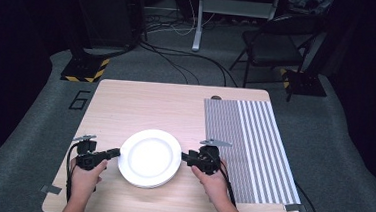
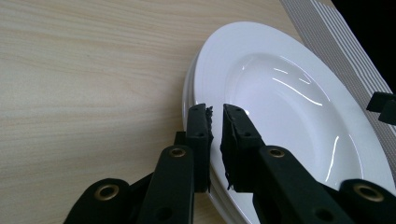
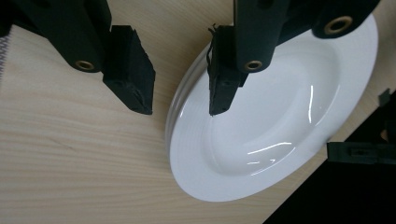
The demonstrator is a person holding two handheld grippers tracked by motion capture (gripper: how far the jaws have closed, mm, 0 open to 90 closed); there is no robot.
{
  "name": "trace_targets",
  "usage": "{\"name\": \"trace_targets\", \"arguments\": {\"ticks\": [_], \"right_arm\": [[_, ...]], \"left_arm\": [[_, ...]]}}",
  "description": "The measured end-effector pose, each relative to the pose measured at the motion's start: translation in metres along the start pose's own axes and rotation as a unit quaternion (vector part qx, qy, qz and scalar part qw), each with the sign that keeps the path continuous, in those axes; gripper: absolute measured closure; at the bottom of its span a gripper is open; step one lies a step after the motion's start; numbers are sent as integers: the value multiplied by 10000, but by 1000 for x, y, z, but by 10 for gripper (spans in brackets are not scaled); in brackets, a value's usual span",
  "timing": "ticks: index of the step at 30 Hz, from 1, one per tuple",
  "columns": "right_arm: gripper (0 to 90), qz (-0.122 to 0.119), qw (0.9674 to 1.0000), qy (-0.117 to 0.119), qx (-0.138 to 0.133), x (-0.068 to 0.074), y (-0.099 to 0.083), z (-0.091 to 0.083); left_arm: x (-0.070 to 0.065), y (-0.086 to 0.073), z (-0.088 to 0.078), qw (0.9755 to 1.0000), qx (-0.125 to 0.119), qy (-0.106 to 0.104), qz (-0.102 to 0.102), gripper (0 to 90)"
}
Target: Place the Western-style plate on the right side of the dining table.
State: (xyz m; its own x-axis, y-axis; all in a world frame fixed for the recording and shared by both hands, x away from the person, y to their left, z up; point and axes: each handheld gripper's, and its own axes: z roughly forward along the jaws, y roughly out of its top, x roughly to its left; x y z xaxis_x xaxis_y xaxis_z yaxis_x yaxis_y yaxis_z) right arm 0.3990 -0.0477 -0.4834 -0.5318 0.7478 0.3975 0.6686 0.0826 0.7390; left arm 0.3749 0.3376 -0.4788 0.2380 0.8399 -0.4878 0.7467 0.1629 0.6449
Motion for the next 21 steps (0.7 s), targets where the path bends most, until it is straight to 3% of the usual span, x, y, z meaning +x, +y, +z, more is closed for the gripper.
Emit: {"name": "trace_targets", "arguments": {"ticks": [1, 3, 7, 18, 21], "right_arm": [[602, 0, 10000, 0, 0, 0, 0, 0], [605, 291, 9995, 158, 6, -4, -1, 1], [605, 511, 9982, 302, 56, -7, -2, 4], [584, 710, 9961, 482, 214, -7, -5, 9], [574, 811, 9950, 529, 232, -8, -6, 11]], "left_arm": [[0, 0, 0, 10000, 0, 0, 0, 815], [1, 0, 0, 10000, -3, -28, -34, 826], [3, 0, 0, 10000, -3, -41, -88, 832], [3, -2, 2, 10000, 42, 10, -66, 833], [3, -2, 3, 10000, 67, 31, 33, 833]]}}
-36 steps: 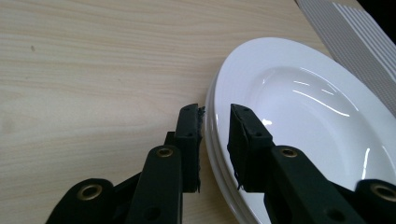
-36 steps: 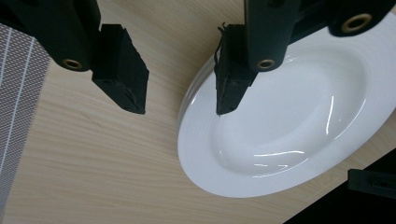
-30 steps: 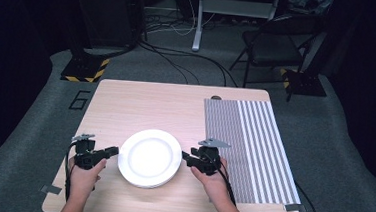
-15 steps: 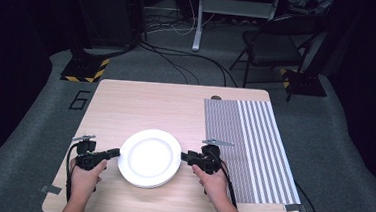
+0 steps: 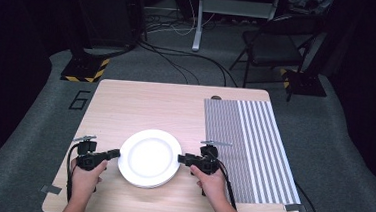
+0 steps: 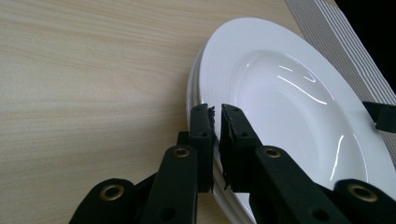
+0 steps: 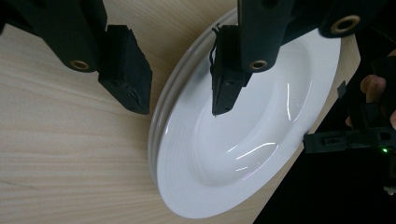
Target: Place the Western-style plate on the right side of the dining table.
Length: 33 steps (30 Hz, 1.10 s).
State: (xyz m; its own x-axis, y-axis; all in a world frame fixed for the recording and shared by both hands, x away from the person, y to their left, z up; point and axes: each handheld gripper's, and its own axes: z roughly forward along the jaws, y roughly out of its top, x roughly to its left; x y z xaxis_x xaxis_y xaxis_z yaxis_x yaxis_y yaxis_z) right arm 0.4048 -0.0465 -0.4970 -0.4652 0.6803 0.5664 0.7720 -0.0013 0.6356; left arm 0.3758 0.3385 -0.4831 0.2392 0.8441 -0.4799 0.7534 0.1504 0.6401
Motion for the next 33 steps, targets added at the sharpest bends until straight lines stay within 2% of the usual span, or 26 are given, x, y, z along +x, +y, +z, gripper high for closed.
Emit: {"name": "trace_targets", "arguments": {"ticks": [6, 10, 12, 14, 18, 22, 27, 30, 33], "right_arm": [[565, 305, 9994, 178, 67, -2, -1, 3], [567, 418, 9986, 330, 14, -3, -1, 3], [568, 468, 9981, 407, -6, -1, -1, 3], [562, 522, 9975, 471, 35, 0, -1, 3], [565, 555, 9973, 478, 25, -1, -1, 3], [573, 688, 9962, 529, 48, 0, -1, 3], [574, 689, 9962, 537, 56, 2, 1, 0], [580, 805, 9949, 603, -31, 1, 2, -4], [580, 813, 9948, 604, -57, 1, 4, -6]], "left_arm": [[-1, -1, 2, 10000, -11, 5, -11, 834], [-1, -2, 2, 10000, -25, -16, -27, 834], [-1, -2, 2, 10000, -7, 20, 60, 833], [-2, -2, 2, 10000, -38, 26, 48, 831], [-1, -2, 2, 10000, -15, 16, 64, 831], [-2, -3, 3, 10000, -29, -48, -49, 832], [-3, -3, 5, 10000, 5, -88, -17, 842], [-3, -4, 6, 9999, 50, -97, 72, 860], [-5, -5, 7, 9999, 43, -117, 36, 863]]}}
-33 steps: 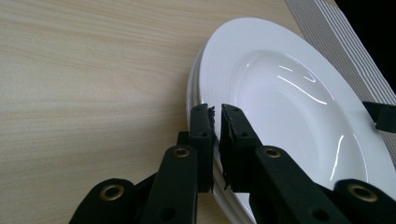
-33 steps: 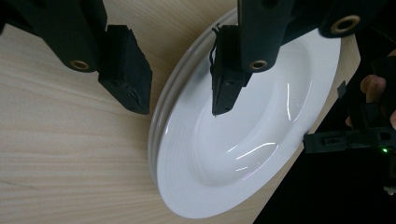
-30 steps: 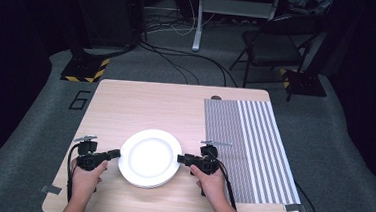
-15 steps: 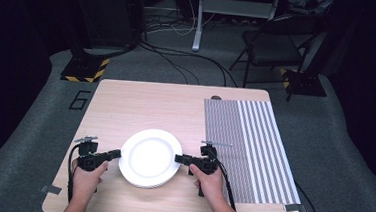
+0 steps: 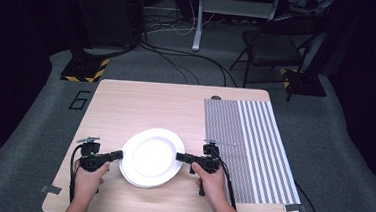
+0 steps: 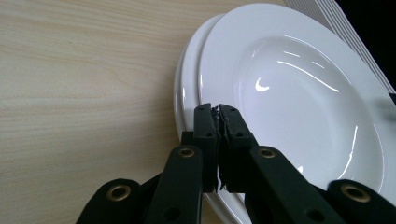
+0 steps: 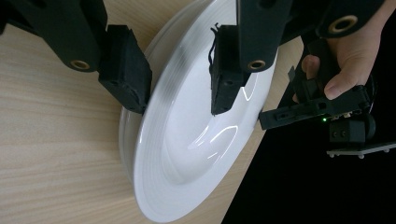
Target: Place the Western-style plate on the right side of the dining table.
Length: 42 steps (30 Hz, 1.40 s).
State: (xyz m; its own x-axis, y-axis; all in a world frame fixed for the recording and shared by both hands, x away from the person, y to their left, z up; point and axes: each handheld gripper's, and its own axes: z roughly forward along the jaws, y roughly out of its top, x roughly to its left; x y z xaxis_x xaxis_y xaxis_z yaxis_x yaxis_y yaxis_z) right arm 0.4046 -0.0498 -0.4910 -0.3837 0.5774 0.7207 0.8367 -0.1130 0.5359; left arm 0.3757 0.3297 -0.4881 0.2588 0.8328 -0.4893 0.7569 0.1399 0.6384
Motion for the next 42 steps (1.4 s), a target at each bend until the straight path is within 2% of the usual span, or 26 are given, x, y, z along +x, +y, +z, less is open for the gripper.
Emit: {"name": "trace_targets", "arguments": {"ticks": [2, 7, 18, 21, 23, 24, 28, 34, 35, 38, 40, 42], "right_arm": [[583, -16, 10000, -2, -13, 0, 1, -1], [587, -31, 10000, -29, 20, -1, 0, 0], [600, 122, 9996, 217, 145, -5, -2, 6], [618, 141, 9992, 259, 276, -5, -3, 10], [626, 149, 9990, 263, 335, -4, -4, 11], [636, 77, 9993, 216, 281, -4, -5, 12], [723, 58, 9994, 149, 315, -6, -5, 11], [754, 147, 9992, 138, 351, -6, -5, 10], [759, 161, 9991, 165, 354, -6, -4, 8], [770, 165, 9993, 170, 280, -6, -3, 5], [774, 167, 9994, 168, 237, -5, -2, 3], [774, 142, 9994, 158, 269, -5, -1, 3]], "left_arm": [[0, 0, 1, 10000, 24, -7, 57, 857], [1, 0, 2, 9999, -20, -107, -74, 854], [2, 0, 2, 9999, -43, -126, -37, 854], [2, 0, 2, 9999, -44, -121, -41, 854], [2, 0, 2, 9999, -44, -119, -36, 855], [2, 0, 2, 9999, -45, -119, -38, 854], [1, 0, 2, 9999, -52, -103, -31, 854], [0, -1, 3, 9999, -61, -89, -12, 854], [0, -1, 4, 9999, -56, -77, 87, 854], [-3, -2, 5, 9999, -50, -73, 93, 851], [-3, -2, 6, 9998, -76, -148, 92, 809], [-3, -2, 6, 9998, -89, -139, 110, 789]]}}
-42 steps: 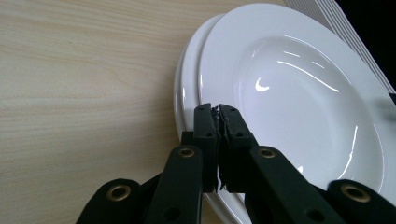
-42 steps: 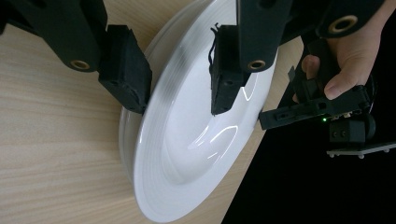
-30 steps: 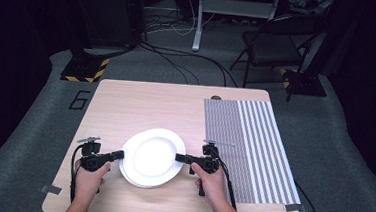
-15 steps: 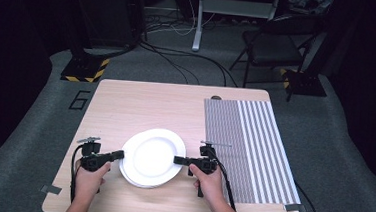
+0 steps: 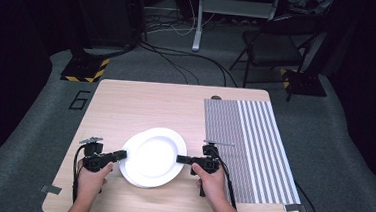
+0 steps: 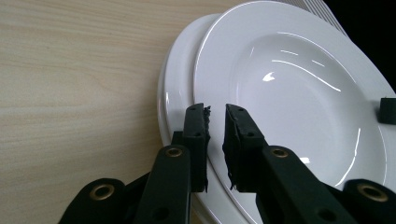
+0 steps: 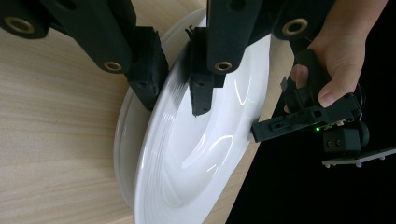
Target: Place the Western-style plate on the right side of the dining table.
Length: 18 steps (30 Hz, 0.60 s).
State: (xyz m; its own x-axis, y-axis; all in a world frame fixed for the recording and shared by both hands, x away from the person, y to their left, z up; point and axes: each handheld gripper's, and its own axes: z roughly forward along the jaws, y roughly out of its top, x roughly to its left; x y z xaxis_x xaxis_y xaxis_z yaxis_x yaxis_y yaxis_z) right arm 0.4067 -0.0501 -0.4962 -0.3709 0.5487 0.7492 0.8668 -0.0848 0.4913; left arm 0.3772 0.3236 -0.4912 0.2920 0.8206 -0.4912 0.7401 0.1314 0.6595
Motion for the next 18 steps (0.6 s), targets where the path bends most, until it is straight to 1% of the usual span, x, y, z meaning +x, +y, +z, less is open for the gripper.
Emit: {"name": "trace_targets", "arguments": {"ticks": [4, 5, 6, 10, 12, 13, 16, 17, 18], "right_arm": [[778, 13, 10000, -24, 46, 1, 1, -1], [780, 21, 10000, 3, 76, 1, 1, -2], [783, 36, 10000, 10, 78, 1, 2, -2], [805, 128, 9999, 59, -7, 0, 4, -7], [809, 145, 9999, 63, -47, 0, 5, -9], [815, 133, 9998, 73, -112, 0, 6, -13], [821, 121, 9998, 58, -154, 1, 8, -17], [823, 109, 9998, 51, -160, 1, 8, -18], [827, 148, 9997, 65, -180, 1, 8, -20]], "left_arm": [[-1, 0, 1, 10000, -33, 0, 27, 764], [-1, 0, 1, 10000, -29, 5, 83, 759], [-1, 0, 1, 10000, -29, 5, 83, 754], [-2, 0, 2, 10000, -42, -69, 55, 718], [-2, 0, 2, 9999, -56, -91, 52, 678], [-4, 1, 2, 9999, -55, -63, 119, 666], [-6, 1, 3, 9999, -47, -46, 143, 638], [-6, 1, 4, 9998, -44, -43, 188, 638], [-7, 1, 5, 9998, -48, -41, 193, 627]]}}
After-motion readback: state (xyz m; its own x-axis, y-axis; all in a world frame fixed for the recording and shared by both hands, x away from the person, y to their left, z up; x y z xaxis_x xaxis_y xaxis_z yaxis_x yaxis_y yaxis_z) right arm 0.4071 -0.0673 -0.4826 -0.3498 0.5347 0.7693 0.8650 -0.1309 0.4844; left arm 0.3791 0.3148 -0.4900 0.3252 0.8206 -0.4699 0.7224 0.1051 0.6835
